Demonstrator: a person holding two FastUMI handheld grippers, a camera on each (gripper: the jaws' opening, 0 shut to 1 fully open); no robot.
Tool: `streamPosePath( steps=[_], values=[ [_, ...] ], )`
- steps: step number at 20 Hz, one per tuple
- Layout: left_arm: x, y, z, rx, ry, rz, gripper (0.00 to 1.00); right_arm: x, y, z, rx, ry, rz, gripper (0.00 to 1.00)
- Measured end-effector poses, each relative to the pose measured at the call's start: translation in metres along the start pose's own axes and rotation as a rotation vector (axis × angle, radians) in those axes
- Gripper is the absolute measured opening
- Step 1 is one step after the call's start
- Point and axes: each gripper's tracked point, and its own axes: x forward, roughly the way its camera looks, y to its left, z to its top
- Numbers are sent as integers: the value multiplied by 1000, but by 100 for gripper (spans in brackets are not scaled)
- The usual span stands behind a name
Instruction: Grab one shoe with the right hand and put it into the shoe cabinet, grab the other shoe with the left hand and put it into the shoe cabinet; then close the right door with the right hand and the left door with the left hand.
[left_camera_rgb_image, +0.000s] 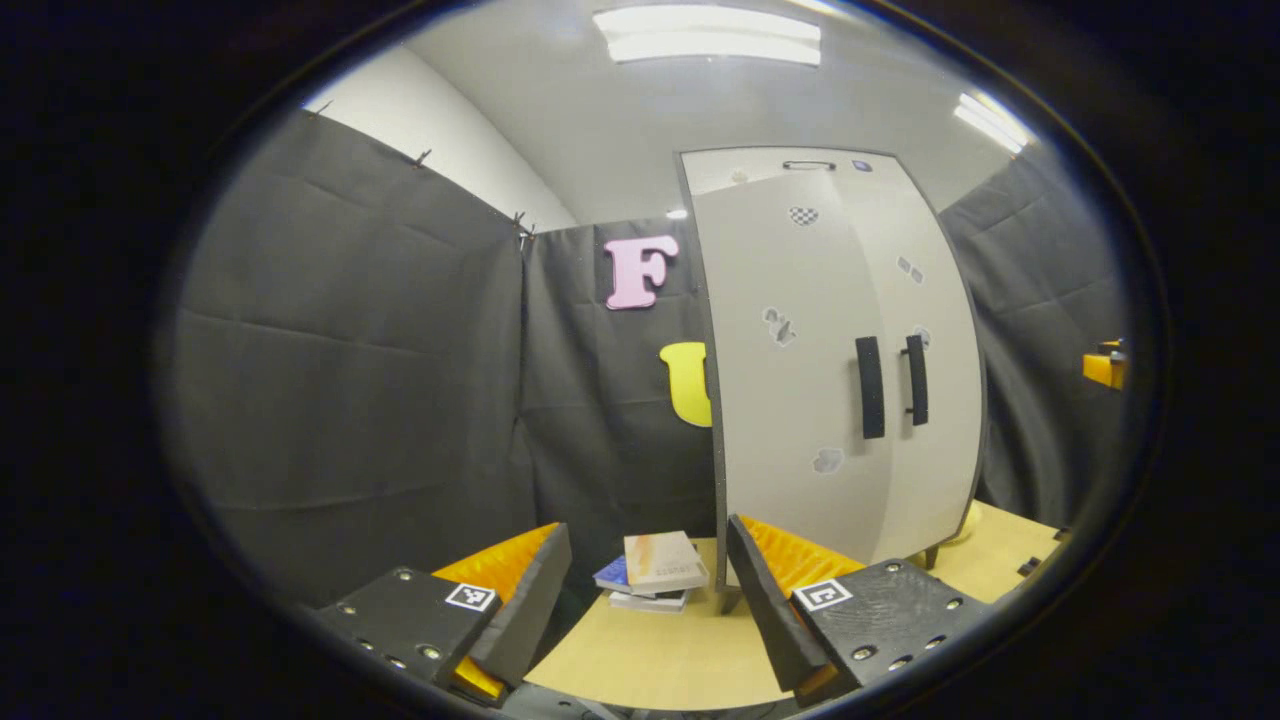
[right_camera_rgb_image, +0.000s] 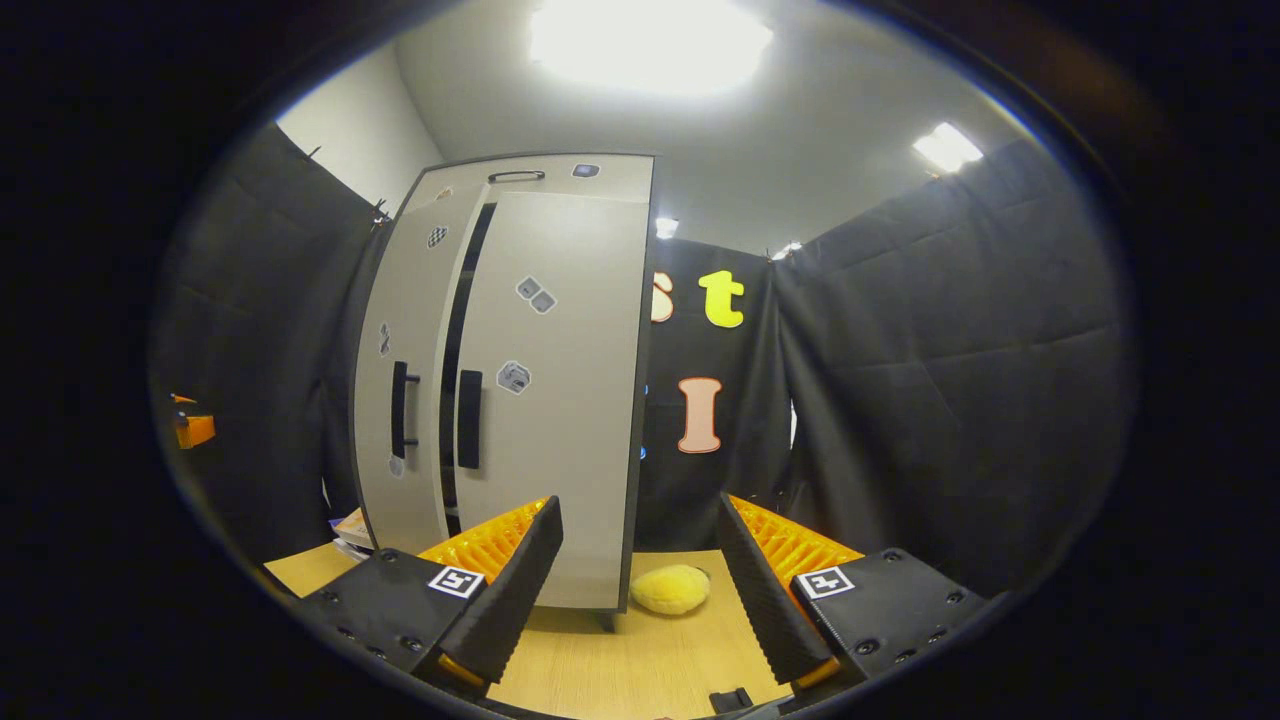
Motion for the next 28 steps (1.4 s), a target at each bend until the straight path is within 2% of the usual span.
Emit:
streamPosePath(
  steps=[1, 3, 9, 10, 12, 13, 18, 19, 20, 21, 22, 23, 25, 26, 27, 28],
  values=[
    [-1, 1, 2, 4, -4, 0, 91, -1, -1, 1, 1, -5, -2, 98],
    [-3, 2, 4, 10, -10, 2, 96, -1, -1, 1, 7, -6, -6, 98],
    [-7, 5, 0, 8, -7, 9, 95, 0, -4, 1, 8, -8, -11, 98],
    [-7, 4, 0, 8, -7, 11, 91, 0, -4, 1, 7, -8, -12, 98],
    [-6, 3, 0, 2, -7, 8, 91, 1, -6, 0, 2, -9, -16, 98],
    [-3, 1, 0, -1, -8, 7, 96, 1, -8, 0, -2, -9, -19, 97],
    [-1, -2, -2, 4, -7, 12, 95, 7, -12, 0, -41, -18, -26, 98],
    [0, -3, -2, 3, -8, 13, 91, 10, -14, -1, -46, -21, -28, 97],
    [1, -3, -1, 5, -11, 14, 95, 12, -15, 0, -45, -25, -29, 97],
    [2, -3, 0, 8, -13, 17, 91, 14, -16, 1, -40, -29, -27, 98],
    [2, -3, 0, 10, -12, 20, 91, 17, -17, 2, -33, -30, -24, 97],
    [4, -4, 1, 9, -11, 19, 95, 20, -18, 1, -26, -30, -22, 98],
    [4, -4, 5, 17, -16, 16, 96, 25, -20, 5, -19, -41, -25, 98],
    [4, -5, 7, 24, -19, 18, 91, 28, -22, 6, -15, -46, -31, 97],
    [4, -5, 10, 31, -22, 18, 96, 29, -23, 5, -10, -46, -34, 98],
    [4, -6, 11, 36, -27, 16, 91, 29, -23, 3, -9, -45, -36, 98]
  ],
)
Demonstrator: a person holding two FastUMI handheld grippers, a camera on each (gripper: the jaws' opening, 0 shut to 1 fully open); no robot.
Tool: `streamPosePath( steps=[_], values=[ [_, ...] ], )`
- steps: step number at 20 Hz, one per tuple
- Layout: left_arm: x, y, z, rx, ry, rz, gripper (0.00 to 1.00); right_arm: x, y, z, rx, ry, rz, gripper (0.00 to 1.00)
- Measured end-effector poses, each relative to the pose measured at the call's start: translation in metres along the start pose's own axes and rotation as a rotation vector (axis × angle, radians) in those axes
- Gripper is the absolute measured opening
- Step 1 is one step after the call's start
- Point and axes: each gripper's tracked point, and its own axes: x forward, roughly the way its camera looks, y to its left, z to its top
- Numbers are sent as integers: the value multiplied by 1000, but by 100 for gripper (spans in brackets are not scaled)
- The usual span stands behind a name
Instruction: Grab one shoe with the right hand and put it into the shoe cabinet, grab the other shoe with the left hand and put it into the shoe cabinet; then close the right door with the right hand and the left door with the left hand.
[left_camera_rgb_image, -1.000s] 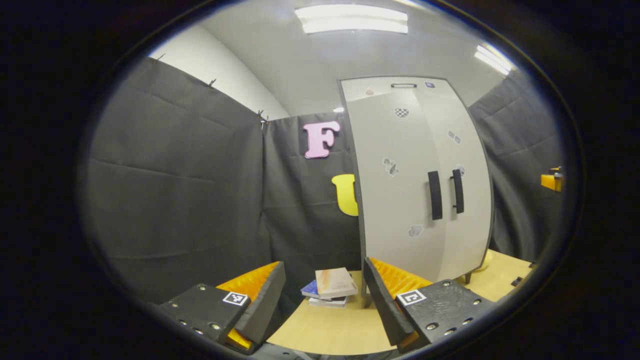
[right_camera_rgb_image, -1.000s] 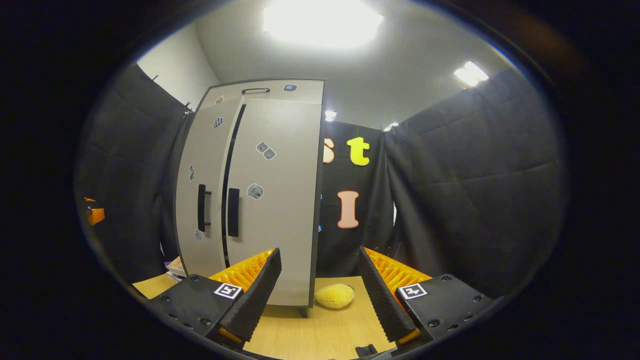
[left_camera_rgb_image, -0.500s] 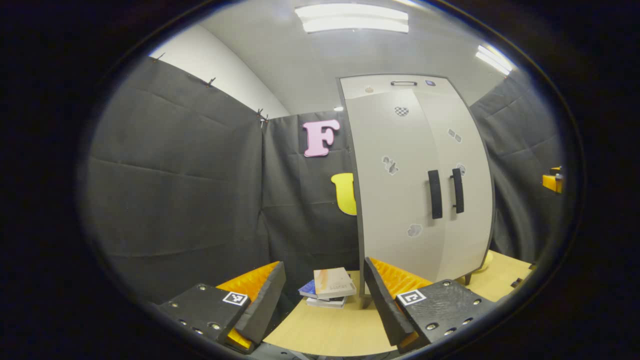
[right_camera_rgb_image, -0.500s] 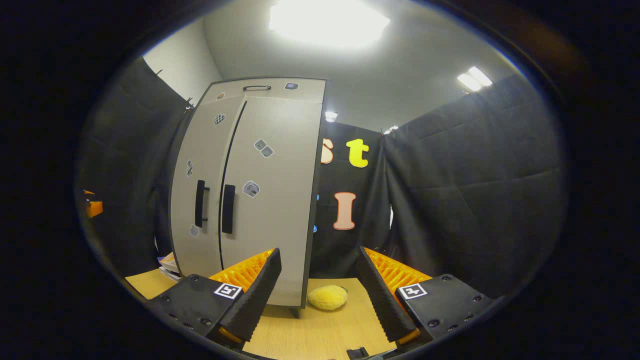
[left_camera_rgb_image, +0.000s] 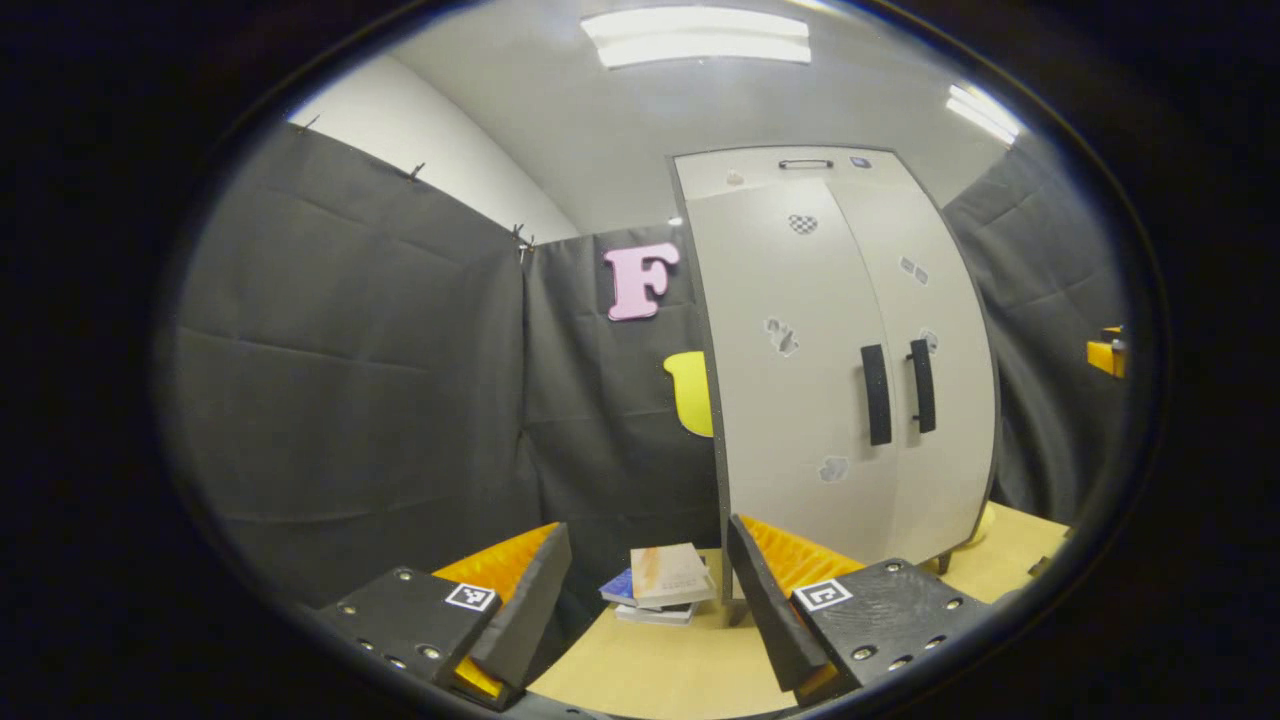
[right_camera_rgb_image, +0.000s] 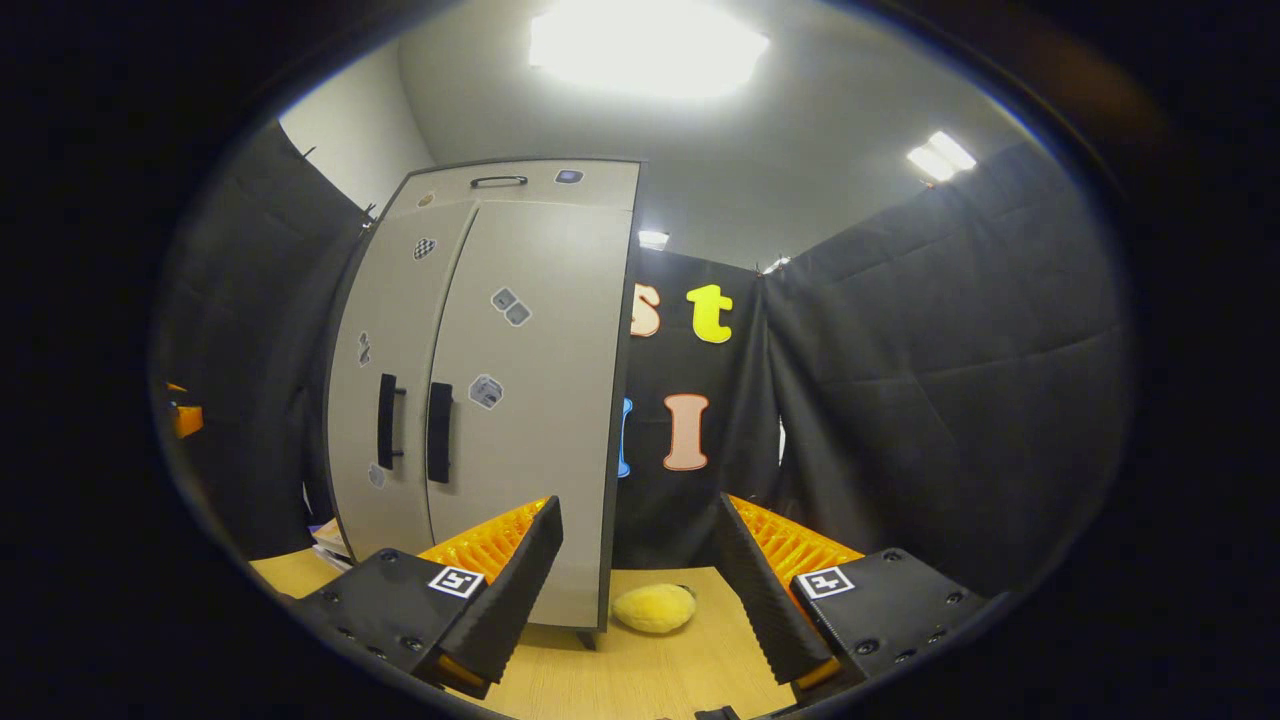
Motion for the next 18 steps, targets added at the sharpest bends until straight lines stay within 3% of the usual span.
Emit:
streamPosePath(
  steps=[1, 6, 8, 18],
  values=[
    [-1, 0, 1, 6, -2, -4, 96, 0, 0, -2, -1, 4, -6, 98],
    [3, 1, 1, 12, 6, -15, 91, 3, 0, -5, 16, 17, -18, 98],
    [6, 2, 0, 6, 6, -17, 96, 2, -2, -4, 7, 15, -29, 98],
    [6, 1, -2, -13, 3, -22, 96, 0, 0, 0, -5, 13, -48, 98]
  ],
)
